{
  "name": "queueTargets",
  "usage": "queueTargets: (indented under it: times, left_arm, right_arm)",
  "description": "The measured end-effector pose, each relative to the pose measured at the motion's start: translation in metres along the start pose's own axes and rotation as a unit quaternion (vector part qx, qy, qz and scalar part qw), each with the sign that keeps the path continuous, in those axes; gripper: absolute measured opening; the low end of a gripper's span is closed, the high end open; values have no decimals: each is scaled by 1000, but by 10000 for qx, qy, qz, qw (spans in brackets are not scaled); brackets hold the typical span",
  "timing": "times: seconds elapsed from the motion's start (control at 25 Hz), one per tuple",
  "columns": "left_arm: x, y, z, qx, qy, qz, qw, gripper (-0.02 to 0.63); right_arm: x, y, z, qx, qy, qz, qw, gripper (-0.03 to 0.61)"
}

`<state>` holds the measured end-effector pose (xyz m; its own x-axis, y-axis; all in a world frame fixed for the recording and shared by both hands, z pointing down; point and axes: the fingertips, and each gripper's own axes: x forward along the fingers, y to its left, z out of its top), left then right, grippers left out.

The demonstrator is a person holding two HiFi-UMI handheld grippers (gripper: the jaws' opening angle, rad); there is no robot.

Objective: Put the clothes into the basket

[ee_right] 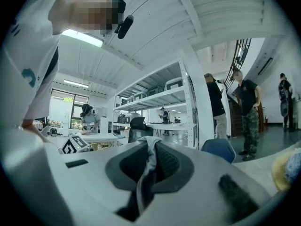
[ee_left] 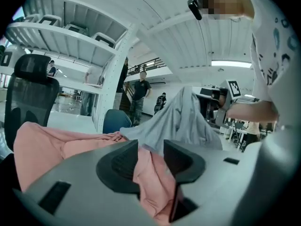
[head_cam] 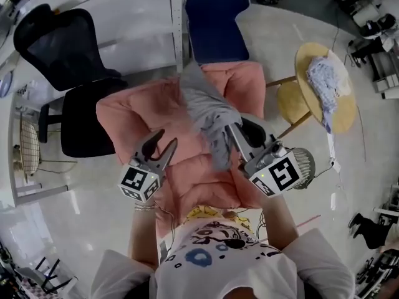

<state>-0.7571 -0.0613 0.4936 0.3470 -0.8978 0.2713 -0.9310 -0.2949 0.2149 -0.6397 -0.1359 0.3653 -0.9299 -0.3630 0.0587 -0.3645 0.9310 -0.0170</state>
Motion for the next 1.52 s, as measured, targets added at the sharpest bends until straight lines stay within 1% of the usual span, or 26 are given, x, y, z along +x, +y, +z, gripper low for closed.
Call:
queueTargets:
  times: [0.04, 0.16, 0.24, 0.36, 0.48, 0.64, 0.8, 1.04, 1.16, 1.36, 1.52]
  left_arm:
    - [5, -12, 3, 41, -12, -117, 9999, 166]
    - [20, -53, 12, 145, -108, -561, 9983, 68]
    - [26, -77, 15, 226, -79, -835, 9962, 54]
    - [39, -115, 20, 398, -4, -1188, 9921, 54]
    - [54, -163, 28, 551, -15, -1511, 9870, 54]
    - [72, -237, 31, 730, 7, -1898, 9791, 54]
    - [84, -319, 30, 932, 2, -2321, 9682, 53]
    - [95, -434, 17, 1075, -36, -2707, 9566, 54]
    - [97, -486, 6, 1146, -42, -2856, 9515, 54]
    - [103, -563, -10, 1224, -10, -3090, 9431, 54]
    - [105, -612, -12, 1370, 52, -3380, 9311, 54]
  right_arm:
    - [-19, -4, 4, -32, -26, -147, 9999, 37]
    - [-78, -13, 12, -129, -96, -580, 9982, 37]
    - [-112, -15, 17, -190, -126, -776, 9967, 38]
    - [-165, -22, 21, -252, -110, -1115, 9934, 38]
    - [-226, -31, 26, -329, -96, -1549, 9873, 38]
    - [-313, -40, 26, -346, -102, -2138, 9762, 38]
    - [-404, -42, 19, -391, -22, -2670, 9629, 38]
    - [-530, -41, 6, -449, 156, -3170, 9472, 38]
    - [-587, -37, -4, -446, 234, -3347, 9410, 38]
    - [-668, -32, -19, -329, 314, -3605, 9317, 38]
    - [-721, -28, -28, -168, 343, -3931, 9187, 38]
